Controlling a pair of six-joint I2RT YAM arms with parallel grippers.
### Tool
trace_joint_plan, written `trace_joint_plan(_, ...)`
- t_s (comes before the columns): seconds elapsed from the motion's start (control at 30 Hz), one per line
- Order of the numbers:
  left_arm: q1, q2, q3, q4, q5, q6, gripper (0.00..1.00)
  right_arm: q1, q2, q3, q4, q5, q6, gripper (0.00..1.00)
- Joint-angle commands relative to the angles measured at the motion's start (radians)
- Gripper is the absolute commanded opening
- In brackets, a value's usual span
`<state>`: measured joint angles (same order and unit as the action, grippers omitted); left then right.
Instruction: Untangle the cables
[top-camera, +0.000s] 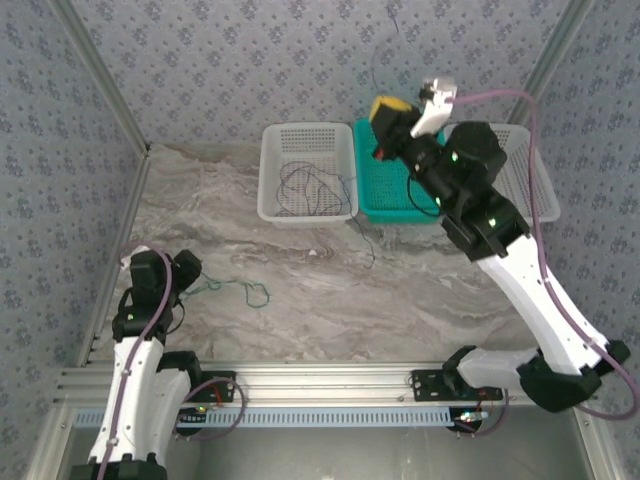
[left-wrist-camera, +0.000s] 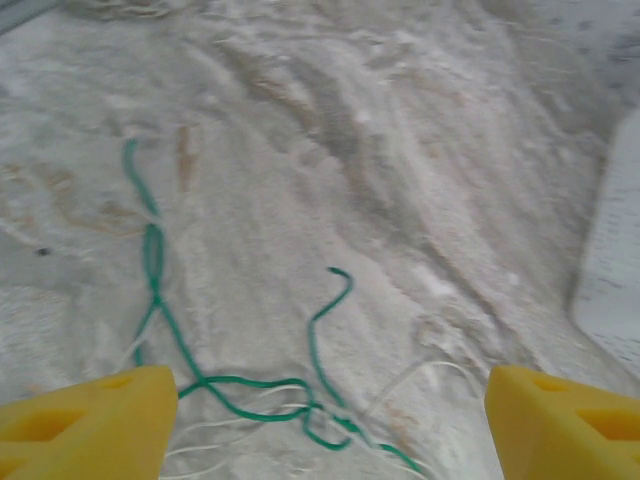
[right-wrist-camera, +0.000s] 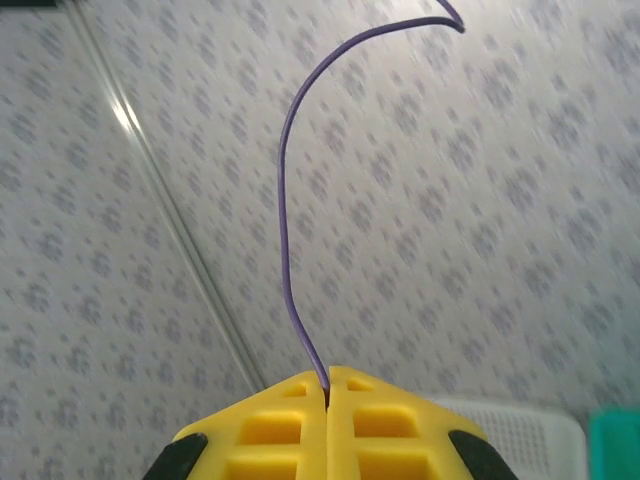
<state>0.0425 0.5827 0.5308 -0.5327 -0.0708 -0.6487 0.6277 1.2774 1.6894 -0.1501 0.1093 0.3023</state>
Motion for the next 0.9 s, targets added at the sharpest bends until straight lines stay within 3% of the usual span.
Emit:
trace_joint_plan(0.0, -0.037, -0.012, 0.053, 0.084, 0.247, 0.095, 0.81, -0.023, 0.12, 0.171, 0.015, -0.095, -0.08, 0.0)
trace_joint_plan(0.07, -0.098, -0.019, 0.067, 0.106, 0.354, 0.129, 0.81, -0.041, 0.203, 0.299, 0.026, -0.134, -0.097, 0.0)
trace_joint_plan(0.13, -0.167, -0.042, 0.064, 0.13, 0.37, 0.135, 0.81, -0.052, 0.281, 0.414, 0.03, -0.144, -0.105, 0.0)
trace_joint_plan(0.27, -0.292, -0.087, 0.028, 0.178, 0.317, 0.124, 0.84, -0.085, 0.461, 0.629, 0.032, -0.176, -0.129, 0.0)
trace_joint_plan(0.4, -0.351, -0.068, 0.037, 0.146, 0.267, 0.124, 0.84, -0.129, 0.645, 0.812, -0.029, -0.201, -0.102, 0.0)
trace_joint_plan(0.57, -0.371, -0.045, 0.052, 0.122, 0.233, 0.113, 0.84, -0.158, 0.799, 0.825, -0.098, -0.274, -0.023, 0.0)
trace_joint_plan(0.67, -0.371, -0.015, 0.081, 0.041, 0.103, 0.056, 0.84, -0.152, 0.845, 0.696, -0.1, -0.292, -0.018, 0.0)
trace_joint_plan(0.73, -0.371, 0.017, 0.105, -0.025, 0.002, 0.007, 0.84, -0.147, 0.877, 0.616, -0.103, -0.28, -0.02, 0.08)
trace_joint_plan(0.8, -0.37, 0.063, 0.131, -0.083, -0.08, -0.029, 0.85, -0.145, 0.913, 0.585, -0.132, -0.263, -0.016, 0.23)
trace_joint_plan(0.87, -0.37, 0.111, 0.156, -0.137, -0.168, -0.089, 0.86, -0.145, 0.937, 0.605, -0.198, -0.25, -0.015, 0.46)
